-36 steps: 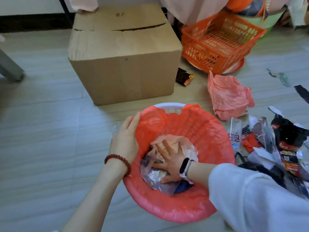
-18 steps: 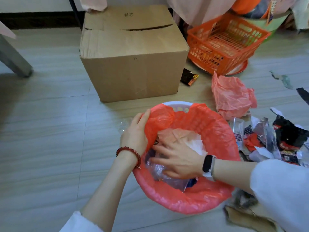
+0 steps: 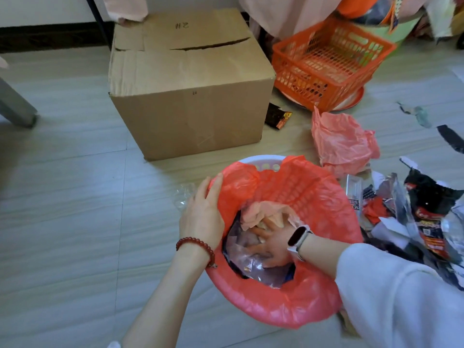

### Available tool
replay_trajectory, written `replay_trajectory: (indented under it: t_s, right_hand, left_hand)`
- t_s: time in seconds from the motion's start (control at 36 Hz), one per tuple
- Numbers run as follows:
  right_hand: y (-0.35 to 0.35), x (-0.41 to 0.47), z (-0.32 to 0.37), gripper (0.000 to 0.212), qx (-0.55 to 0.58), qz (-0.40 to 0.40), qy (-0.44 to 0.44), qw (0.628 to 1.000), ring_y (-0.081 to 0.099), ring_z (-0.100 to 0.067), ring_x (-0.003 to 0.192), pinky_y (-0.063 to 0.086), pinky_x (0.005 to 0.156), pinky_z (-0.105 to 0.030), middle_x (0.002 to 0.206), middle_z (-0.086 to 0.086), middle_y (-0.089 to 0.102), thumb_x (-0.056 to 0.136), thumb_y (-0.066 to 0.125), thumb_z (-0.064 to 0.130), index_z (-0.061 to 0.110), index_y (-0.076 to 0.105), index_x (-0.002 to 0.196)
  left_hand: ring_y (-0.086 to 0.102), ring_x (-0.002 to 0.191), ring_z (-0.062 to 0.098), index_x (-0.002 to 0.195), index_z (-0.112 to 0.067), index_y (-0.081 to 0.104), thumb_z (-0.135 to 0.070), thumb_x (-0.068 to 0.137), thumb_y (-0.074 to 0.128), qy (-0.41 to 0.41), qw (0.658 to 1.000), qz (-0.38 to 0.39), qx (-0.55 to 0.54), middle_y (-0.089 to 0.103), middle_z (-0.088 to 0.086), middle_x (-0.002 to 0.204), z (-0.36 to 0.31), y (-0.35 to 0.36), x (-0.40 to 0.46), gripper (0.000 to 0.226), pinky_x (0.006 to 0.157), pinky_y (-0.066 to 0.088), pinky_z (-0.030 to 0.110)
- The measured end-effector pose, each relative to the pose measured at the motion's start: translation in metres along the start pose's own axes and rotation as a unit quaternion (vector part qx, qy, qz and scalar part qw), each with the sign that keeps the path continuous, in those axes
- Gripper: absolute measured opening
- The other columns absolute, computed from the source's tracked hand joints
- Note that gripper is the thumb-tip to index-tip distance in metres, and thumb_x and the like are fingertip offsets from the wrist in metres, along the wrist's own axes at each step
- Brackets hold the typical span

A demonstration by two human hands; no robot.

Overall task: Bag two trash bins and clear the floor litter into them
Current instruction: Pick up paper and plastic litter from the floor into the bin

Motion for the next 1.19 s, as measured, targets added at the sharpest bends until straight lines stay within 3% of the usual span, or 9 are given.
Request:
replay_trajectory:
  t_s: [0.14, 0.31, 0.44, 0.53, 0.75, 0.89, 0.97, 1.08, 1.19]
  right_hand:
    - [-0.061, -0.048, 0.002, 0.039, 0.189, -0.081, -0.06, 0.977, 0.049, -0.025, 0.118, 0.035, 0.103, -0.037, 0.126, -0.01, 0.058, 0.091, 0.035, 0.03, 0.016, 0.059, 0.119]
    - [-0.083, -0.166, -0.059, 0.032, 0.332, -0.349, 0.012, 0.876, 0.053, -0.018, 0.114, 0.035, 0.093, -0.019, 0.123, -0.005, 0.061, 0.095, 0.042, 0.011, 0.011, 0.058, 0.123]
    - [-0.002, -0.256, -0.111, 0.029, 0.428, -0.441, 0.144, 0.775, 0.062, -0.016, 0.101, 0.049, 0.088, -0.027, 0.108, 0.005, 0.065, 0.095, 0.043, 0.015, 0.016, 0.061, 0.118]
    - [0.07, -0.297, -0.13, 0.029, 0.423, -0.422, 0.235, 0.767, 0.056, -0.006, 0.099, 0.041, 0.081, -0.012, 0.112, 0.006, 0.062, 0.095, 0.042, 0.017, 0.016, 0.061, 0.118]
    - [0.281, -0.321, -0.093, 0.013, 0.439, -0.22, 0.334, 0.805, 0.054, -0.019, 0.088, 0.04, 0.074, -0.031, 0.092, -0.003, 0.056, 0.092, 0.045, 0.017, 0.019, 0.057, 0.098]
    - [0.353, -0.274, -0.044, 0.057, 0.37, -0.134, 0.302, 0.868, 0.025, -0.029, 0.132, 0.033, 0.1, -0.043, 0.143, -0.007, 0.029, 0.086, 0.048, 0.045, 0.031, 0.03, 0.138]
    - [0.363, -0.254, -0.036, 0.054, 0.36, -0.131, 0.277, 0.881, 0.026, -0.036, 0.132, 0.031, 0.096, -0.048, 0.146, -0.01, 0.027, 0.08, 0.05, 0.049, 0.028, 0.04, 0.129]
    - [0.358, -0.249, -0.045, 0.027, 0.281, -0.174, 0.258, 0.908, 0.058, -0.026, 0.079, 0.037, 0.055, -0.029, 0.087, -0.005, 0.06, 0.057, 0.077, 0.023, 0.018, 0.06, 0.076]
    - [0.351, -0.27, -0.058, 0.025, 0.457, -0.249, 0.251, 0.816, 0.055, -0.028, 0.091, 0.033, 0.063, -0.033, 0.105, -0.008, 0.056, 0.089, 0.045, 0.007, 0.014, 0.049, 0.113]
  left_hand:
    - [0.028, 0.134, 0.032, 0.138, -0.021, 0.038, -0.013, 0.086, 0.048, 0.002, 0.999, -0.032, 0.006, 0.028, 0.012, 0.148, -0.032, -0.013, 0.005, 0.054, 0.109, 0.022, 0.052]
    - [0.05, 0.115, 0.037, 0.116, -0.007, 0.06, -0.025, 0.078, 0.032, 0.139, 0.983, -0.062, -0.107, 0.052, 0.021, 0.124, -0.139, -0.004, 0.019, 0.05, 0.097, 0.042, 0.047]
    - [0.056, 0.1, 0.038, 0.107, -0.005, 0.062, -0.024, 0.077, 0.03, 0.302, 0.947, -0.002, -0.111, 0.057, 0.018, 0.111, -0.241, 0.053, -0.013, 0.047, 0.083, 0.049, 0.047]
    - [0.056, 0.098, 0.038, 0.106, -0.006, 0.061, -0.021, 0.081, 0.031, 0.379, 0.919, 0.069, -0.083, 0.059, 0.016, 0.109, -0.286, 0.104, -0.048, 0.042, 0.078, 0.05, 0.049]
    - [0.05, 0.108, 0.034, 0.121, -0.009, 0.055, -0.008, 0.089, 0.043, 0.448, 0.854, 0.262, 0.047, 0.053, 0.013, 0.123, -0.309, 0.221, -0.139, 0.035, 0.084, 0.046, 0.04]
    - [0.045, 0.117, 0.031, 0.124, -0.012, 0.05, -0.027, 0.085, 0.031, 0.405, 0.848, 0.318, 0.121, 0.047, 0.01, 0.13, -0.276, 0.26, -0.167, 0.046, 0.088, 0.044, 0.04]
    - [0.046, 0.116, 0.033, 0.123, -0.012, 0.053, -0.024, 0.086, 0.035, 0.37, 0.863, 0.309, 0.149, 0.048, 0.012, 0.129, -0.261, 0.269, -0.173, 0.042, 0.087, 0.044, 0.043]
    - [0.058, 0.094, 0.038, 0.106, -0.008, 0.064, -0.03, 0.08, 0.033, 0.365, 0.879, 0.268, 0.149, 0.061, 0.015, 0.106, -0.251, 0.273, -0.176, 0.046, 0.069, 0.05, 0.043]
    - [0.056, 0.098, 0.033, 0.099, -0.013, 0.066, -0.038, 0.074, 0.037, 0.351, 0.902, 0.189, 0.165, 0.063, 0.011, 0.103, -0.26, 0.263, -0.173, 0.046, 0.073, 0.046, 0.043]
Point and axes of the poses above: each hand's wrist, its own x-axis towards the middle knuckle, its own y-axis out of the palm, z = x × y, the point moved 4 cm from there along x, towards the middle knuckle
